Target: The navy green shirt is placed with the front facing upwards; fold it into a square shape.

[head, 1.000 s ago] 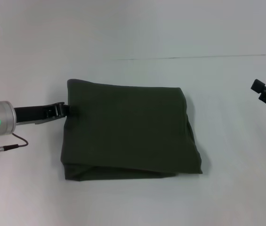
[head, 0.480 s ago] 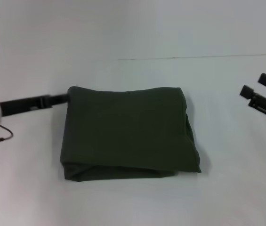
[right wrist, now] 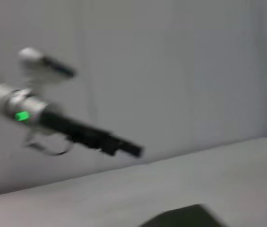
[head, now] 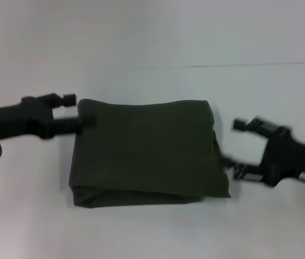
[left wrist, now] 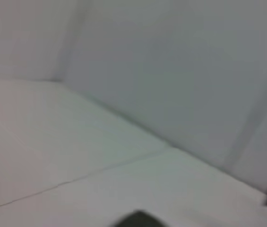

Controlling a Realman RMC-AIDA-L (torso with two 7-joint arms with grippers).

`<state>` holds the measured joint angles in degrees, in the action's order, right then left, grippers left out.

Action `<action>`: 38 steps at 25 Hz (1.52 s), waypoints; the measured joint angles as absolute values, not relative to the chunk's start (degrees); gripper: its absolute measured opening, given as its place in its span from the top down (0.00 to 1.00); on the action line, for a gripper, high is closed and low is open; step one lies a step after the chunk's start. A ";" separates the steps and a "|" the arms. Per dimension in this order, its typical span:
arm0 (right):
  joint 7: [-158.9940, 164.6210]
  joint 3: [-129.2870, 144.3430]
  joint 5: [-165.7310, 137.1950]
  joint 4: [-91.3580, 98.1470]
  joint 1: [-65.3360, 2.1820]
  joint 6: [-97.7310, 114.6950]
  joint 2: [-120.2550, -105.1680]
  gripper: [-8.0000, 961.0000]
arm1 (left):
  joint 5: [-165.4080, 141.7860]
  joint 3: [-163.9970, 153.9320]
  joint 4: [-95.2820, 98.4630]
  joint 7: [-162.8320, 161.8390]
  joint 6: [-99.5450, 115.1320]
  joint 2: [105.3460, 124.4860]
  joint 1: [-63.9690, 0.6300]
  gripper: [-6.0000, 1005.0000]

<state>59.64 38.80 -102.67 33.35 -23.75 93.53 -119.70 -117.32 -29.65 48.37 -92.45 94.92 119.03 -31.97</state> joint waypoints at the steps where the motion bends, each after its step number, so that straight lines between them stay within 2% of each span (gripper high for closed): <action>1: 59.54 40.98 -102.67 33.35 -23.88 93.89 -119.78 0.04 | -117.35 -29.58 48.44 -90.79 97.50 118.91 -31.71 0.13; 5: 59.47 50.65 -102.66 33.25 -24.44 94.12 -119.98 0.04 | -119.05 -29.25 48.39 -83.18 107.03 118.84 -30.08 0.10; 12: 57.96 57.61 -101.99 29.58 -26.27 92.65 -120.35 0.04 | -122.56 -27.20 47.83 -74.83 110.14 120.73 -25.21 0.05; 16: 56.27 58.14 -101.95 25.53 -28.48 92.46 -120.36 0.04 | -123.93 -25.78 47.32 -71.69 110.34 121.50 -22.98 0.06; 24: 53.70 58.36 -101.96 21.68 -30.62 92.03 -120.58 0.04 | -129.09 -25.87 47.20 -71.41 111.50 121.88 -22.43 0.06; 38: 53.36 60.90 -102.01 21.29 -30.48 92.50 -120.57 0.04 | -130.40 -25.75 47.55 -71.16 111.92 121.90 -22.51 0.06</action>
<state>53.36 60.91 -102.01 21.29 -30.48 92.50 -120.57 -130.40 -25.75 47.55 -71.16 111.92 121.90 -22.51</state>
